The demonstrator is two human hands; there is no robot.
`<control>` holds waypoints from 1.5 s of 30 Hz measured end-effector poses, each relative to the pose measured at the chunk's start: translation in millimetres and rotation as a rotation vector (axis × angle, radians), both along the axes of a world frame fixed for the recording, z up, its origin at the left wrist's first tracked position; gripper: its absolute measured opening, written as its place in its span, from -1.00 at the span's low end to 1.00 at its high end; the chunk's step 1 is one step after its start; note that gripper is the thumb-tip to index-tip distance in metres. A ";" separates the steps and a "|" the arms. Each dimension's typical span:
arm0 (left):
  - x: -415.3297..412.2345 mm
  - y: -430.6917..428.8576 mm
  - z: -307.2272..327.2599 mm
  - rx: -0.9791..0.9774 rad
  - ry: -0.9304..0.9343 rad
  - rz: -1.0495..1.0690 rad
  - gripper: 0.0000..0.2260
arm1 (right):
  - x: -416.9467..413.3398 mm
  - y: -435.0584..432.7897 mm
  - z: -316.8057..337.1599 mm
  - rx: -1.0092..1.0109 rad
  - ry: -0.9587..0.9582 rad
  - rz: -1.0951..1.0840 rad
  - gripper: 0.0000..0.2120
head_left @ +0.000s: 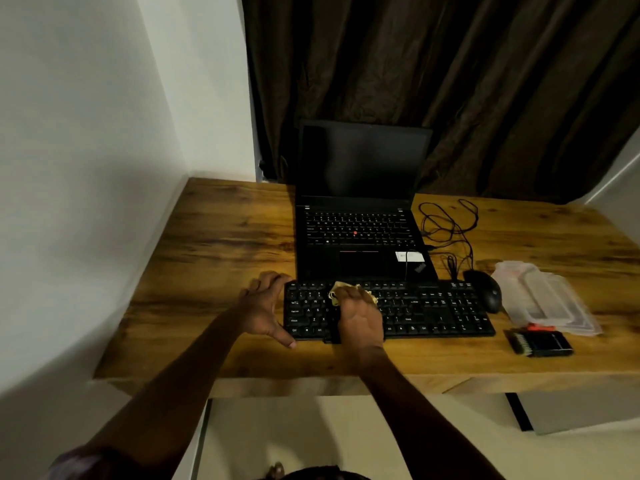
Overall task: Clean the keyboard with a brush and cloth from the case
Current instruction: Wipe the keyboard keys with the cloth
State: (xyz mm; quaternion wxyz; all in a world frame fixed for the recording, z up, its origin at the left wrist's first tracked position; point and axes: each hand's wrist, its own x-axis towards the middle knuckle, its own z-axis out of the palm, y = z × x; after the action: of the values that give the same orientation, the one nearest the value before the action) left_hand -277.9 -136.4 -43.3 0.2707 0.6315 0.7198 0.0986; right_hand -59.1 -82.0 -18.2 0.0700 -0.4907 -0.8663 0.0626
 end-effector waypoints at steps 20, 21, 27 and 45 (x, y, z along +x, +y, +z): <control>-0.8 0.8 -3.1 -0.009 0.020 0.014 0.27 | -42.4 -20.6 -1.6 -0.050 -0.087 0.184 -0.51; -1.3 0.9 -3.1 -0.010 0.025 0.010 0.29 | -48.9 -24.7 -2.8 -0.068 -0.088 0.235 -0.47; -1.3 0.9 -0.8 -0.014 0.029 0.004 0.30 | -42.7 -26.6 -5.3 -0.062 -0.071 0.286 -0.50; -1.1 -0.1 0.1 -0.035 0.010 0.008 0.29 | -20.3 -21.7 0.3 -0.054 -0.044 0.088 -0.56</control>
State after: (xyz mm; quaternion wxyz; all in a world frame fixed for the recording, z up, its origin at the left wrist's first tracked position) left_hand -278.9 -136.5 -43.2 0.2777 0.6243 0.7254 0.0836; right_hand -79.4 -103.8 -17.9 0.0349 -0.4553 -0.8862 0.0781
